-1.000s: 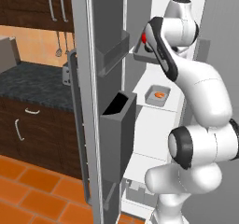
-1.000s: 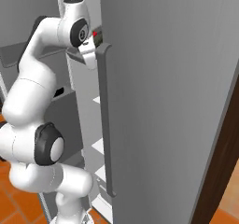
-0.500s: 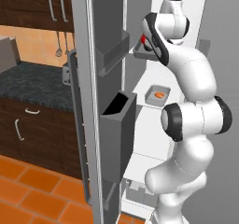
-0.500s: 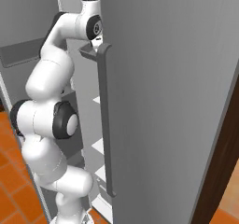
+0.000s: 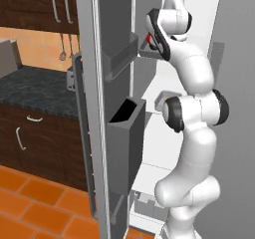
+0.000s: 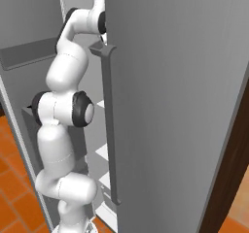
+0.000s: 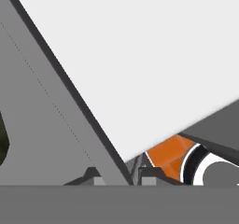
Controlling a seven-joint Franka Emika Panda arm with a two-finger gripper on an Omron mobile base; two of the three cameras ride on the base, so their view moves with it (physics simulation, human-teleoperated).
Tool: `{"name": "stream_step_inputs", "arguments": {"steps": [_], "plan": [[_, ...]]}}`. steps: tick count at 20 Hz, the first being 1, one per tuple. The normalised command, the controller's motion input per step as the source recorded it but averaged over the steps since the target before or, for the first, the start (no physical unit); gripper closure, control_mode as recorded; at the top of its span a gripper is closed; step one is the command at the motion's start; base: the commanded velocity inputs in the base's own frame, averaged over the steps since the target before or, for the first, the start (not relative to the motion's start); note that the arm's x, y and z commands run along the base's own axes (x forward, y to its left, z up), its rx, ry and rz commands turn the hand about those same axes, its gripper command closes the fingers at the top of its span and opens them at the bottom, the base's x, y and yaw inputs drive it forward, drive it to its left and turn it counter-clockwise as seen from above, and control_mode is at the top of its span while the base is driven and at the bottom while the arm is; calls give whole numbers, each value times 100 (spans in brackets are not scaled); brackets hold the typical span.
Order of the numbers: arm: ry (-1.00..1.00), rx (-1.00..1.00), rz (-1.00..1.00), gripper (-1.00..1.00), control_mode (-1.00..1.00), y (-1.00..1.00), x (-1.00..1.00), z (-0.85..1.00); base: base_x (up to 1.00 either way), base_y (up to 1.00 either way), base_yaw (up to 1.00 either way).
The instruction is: Take the meat container that has the shrimp and place it on the second highest rack of the freezer. Then take the vegetable container that has the cucumber and tomato and place it on the highest rack of the freezer.
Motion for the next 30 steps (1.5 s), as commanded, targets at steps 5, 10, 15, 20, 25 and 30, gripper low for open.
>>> {"name": "stream_step_inputs", "arguments": {"steps": [5, 10, 15, 20, 25, 30], "plan": [[-10, -4, 0, 100, -100, -1, 22, -12, 0, 0, 0], [0, -5, -5, 100, -100, -12, 25, -36, 0, 0, 0], [0, -4, -8, 100, -100, -29, 22, -44, 0, 0, 0], [0, 0, -15, 100, -100, -41, 29, -10, 0, 0, 0], [0, 0, -11, 100, -100, -29, 27, -34, 0, 0, 0], [0, -1, -2, -100, -100, 0, 31, -65, 0, 0, 0]]}}
